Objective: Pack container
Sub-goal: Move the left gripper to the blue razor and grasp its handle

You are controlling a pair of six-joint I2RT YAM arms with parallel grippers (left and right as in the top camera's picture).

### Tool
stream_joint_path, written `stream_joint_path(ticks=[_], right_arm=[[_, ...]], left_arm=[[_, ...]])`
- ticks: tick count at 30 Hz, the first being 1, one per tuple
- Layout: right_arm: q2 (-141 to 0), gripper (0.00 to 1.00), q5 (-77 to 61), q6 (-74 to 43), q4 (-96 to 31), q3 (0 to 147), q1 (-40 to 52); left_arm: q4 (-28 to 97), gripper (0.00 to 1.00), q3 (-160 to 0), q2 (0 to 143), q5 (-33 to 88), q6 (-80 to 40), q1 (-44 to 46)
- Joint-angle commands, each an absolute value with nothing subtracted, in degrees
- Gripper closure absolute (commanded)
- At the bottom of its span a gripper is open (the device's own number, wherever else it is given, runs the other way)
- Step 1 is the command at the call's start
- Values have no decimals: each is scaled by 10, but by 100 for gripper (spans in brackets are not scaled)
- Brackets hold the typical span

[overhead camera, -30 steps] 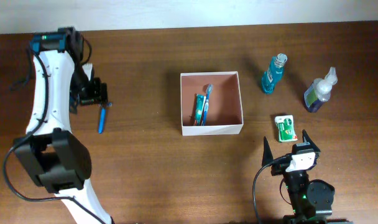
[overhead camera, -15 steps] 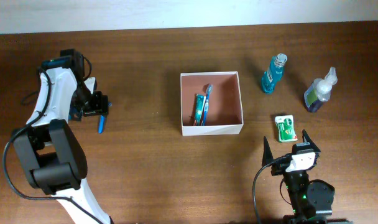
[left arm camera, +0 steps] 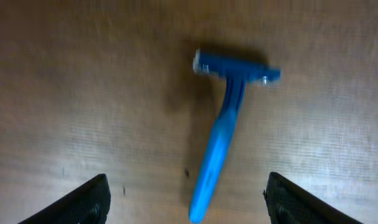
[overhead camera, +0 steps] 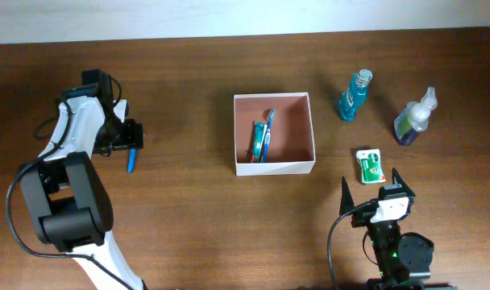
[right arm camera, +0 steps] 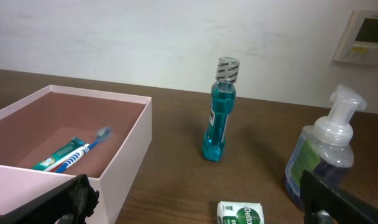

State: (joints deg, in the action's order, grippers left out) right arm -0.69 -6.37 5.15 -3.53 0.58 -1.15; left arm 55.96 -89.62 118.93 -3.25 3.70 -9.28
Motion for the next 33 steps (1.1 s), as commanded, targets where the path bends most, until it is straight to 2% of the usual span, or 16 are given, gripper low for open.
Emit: stream_joint_path(ticks=[1, 8, 33], right_arm=[[-2, 2, -69, 56, -39, 3, -15], [-2, 2, -69, 56, -39, 3, -15], [-2, 2, -69, 56, -39, 3, -15]], left_arm=[[541, 20, -880, 1184, -28, 49, -90], [514, 25, -873, 1184, -28, 48, -90], [487, 25, -868, 1219, -24, 48, -62]])
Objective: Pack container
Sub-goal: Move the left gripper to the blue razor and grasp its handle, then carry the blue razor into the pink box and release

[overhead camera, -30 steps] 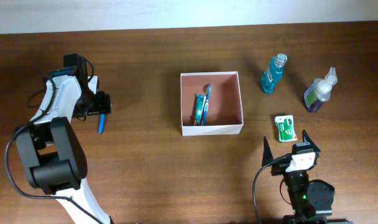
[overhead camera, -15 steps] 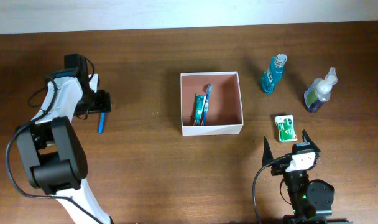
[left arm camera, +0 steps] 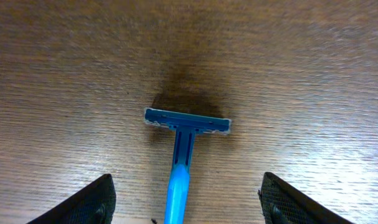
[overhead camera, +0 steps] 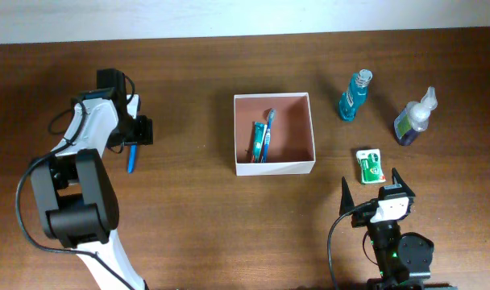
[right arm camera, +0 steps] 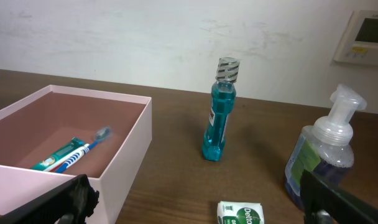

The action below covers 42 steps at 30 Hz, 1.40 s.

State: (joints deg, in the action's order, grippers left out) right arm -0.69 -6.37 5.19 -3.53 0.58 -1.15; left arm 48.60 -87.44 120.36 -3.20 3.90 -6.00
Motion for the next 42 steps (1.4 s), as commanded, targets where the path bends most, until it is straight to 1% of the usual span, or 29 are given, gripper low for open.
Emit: stream_joint_path(ticks=[1, 16, 18, 20, 22, 24, 25, 27, 28, 31, 35, 42], right_arm=[[-2, 2, -69, 56, -39, 3, -15], [-2, 2, -69, 56, -39, 3, -15], [-2, 1, -69, 56, -39, 3, -15], [-2, 2, -69, 56, -39, 3, -15], [-2, 2, -69, 56, -39, 3, -15], [-2, 2, -69, 56, -39, 3, -15], [-2, 2, -69, 56, -39, 3, -15], [-2, 2, -69, 56, -39, 3, -15], [-2, 2, -69, 56, -39, 3, -15], [-2, 2, -69, 56, -39, 3, -15], [-2, 2, -69, 56, -39, 3, -15], [-2, 2, -69, 56, -39, 3, -15]], left_arm=[[487, 25, -868, 1219, -24, 48, -62], [497, 26, -834, 1219, -28, 48, -62], [497, 33, -834, 1219, -28, 48, -62], [497, 44, -834, 1219, -28, 48, -62], [497, 52, -834, 1219, -29, 48, -62], [498, 63, -834, 1219, -28, 48, -62], [499, 72, -834, 1219, -29, 48, -62], [500, 81, -834, 1219, -28, 48, -62], [500, 84, -834, 1219, -28, 48, -61], [506, 85, -839, 1219, -28, 48, -61], [518, 96, -854, 1219, -28, 48, -61], [561, 97, -938, 1219, -28, 48, -41]])
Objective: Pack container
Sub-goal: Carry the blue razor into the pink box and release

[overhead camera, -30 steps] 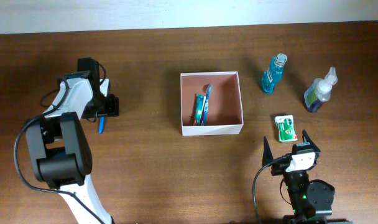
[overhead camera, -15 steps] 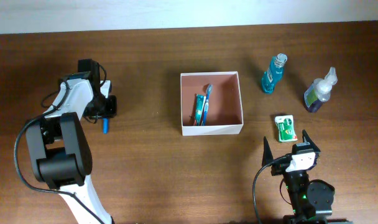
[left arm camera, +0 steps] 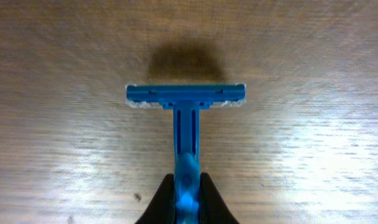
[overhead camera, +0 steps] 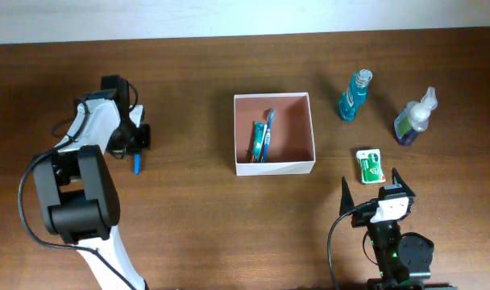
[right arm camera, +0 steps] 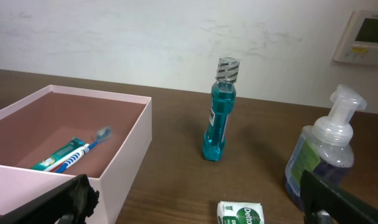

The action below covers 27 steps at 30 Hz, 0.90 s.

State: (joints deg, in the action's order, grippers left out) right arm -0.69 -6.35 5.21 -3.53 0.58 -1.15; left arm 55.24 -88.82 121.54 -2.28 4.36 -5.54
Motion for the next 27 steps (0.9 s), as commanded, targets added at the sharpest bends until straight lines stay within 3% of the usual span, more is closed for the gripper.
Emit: stream_joint_path(ticks=[1, 13, 20, 27], right_arm=[[-2, 2, -69, 56, -39, 3, -15], [-2, 2, -69, 56, -39, 3, -15], [-2, 2, -69, 56, -39, 3, -15], [-2, 2, -69, 56, -39, 3, -15]], left_arm=[[569, 97, -956, 1219, -27, 48, -34], [654, 97, -1222, 1219, 84, -7, 146], [641, 94, -1230, 1229, 60, -9, 256], [639, 94, -1230, 1277, 61, -39, 293]])
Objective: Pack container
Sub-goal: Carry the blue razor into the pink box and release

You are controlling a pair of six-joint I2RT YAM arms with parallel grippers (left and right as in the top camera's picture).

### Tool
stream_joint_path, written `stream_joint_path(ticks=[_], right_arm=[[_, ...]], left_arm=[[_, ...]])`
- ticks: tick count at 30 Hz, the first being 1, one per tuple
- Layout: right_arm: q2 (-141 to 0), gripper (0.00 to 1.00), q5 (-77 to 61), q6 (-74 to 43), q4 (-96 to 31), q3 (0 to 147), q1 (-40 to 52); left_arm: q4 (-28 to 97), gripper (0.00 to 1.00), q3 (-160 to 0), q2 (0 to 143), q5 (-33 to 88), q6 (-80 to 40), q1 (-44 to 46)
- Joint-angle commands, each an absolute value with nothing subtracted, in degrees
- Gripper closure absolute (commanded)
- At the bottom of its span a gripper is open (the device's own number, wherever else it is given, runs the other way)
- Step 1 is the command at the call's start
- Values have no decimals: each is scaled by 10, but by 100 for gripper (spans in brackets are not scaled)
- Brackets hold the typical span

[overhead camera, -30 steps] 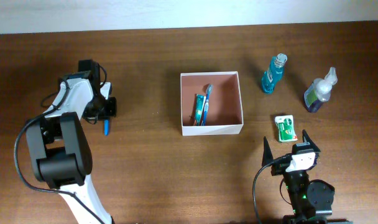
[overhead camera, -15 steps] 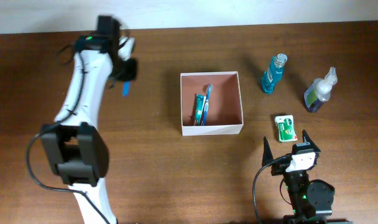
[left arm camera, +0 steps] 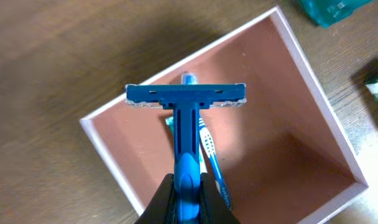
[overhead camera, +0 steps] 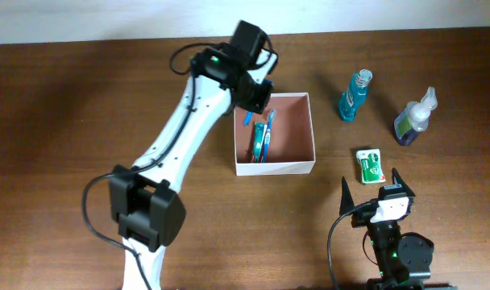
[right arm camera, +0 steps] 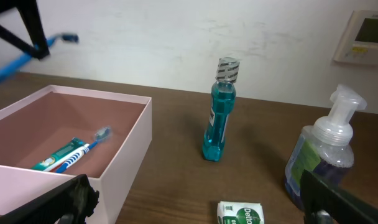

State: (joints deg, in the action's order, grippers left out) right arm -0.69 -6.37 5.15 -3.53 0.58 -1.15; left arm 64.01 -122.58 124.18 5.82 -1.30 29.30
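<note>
My left gripper (left arm camera: 188, 202) is shut on the handle of a blue razor (left arm camera: 186, 118) and holds it in the air above the near-left part of the white box (overhead camera: 301, 167) with a pink inside. In the overhead view the gripper (overhead camera: 253, 103) hangs over the box's upper left corner, and the razor (right arm camera: 30, 53) shows raised at the far left of the right wrist view. A toothbrush and toothpaste tube (overhead camera: 261, 141) lie inside the box. My right gripper (right arm camera: 195, 202) rests open low at the table's front, with its fingers wide apart.
A teal mouthwash bottle (overhead camera: 355, 95) and a soap pump bottle (overhead camera: 414, 117) stand right of the box. A green soap packet (overhead camera: 370, 165) lies on the table in front of them, just beyond my right gripper.
My left gripper, shut on the razor at the table's far left, has carried it to above the box's left corner. The right arm has not moved.
My left gripper hovered open above the razor lying at the table's left. It then sat lower and squarer over the razor head. After that it was shut on the handle on the table, and now holds the razor over the box.
</note>
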Motion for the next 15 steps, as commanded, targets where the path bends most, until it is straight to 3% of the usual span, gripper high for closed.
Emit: stream_joint_path(ticks=[1, 15], right_arm=[[-2, 2, -69, 56, -39, 3, -15], [-2, 2, -69, 56, -39, 3, -15]], left_arm=[[639, 94, -1230, 1285, 62, -39, 295], [655, 94, -1230, 1347, 60, -39, 296]])
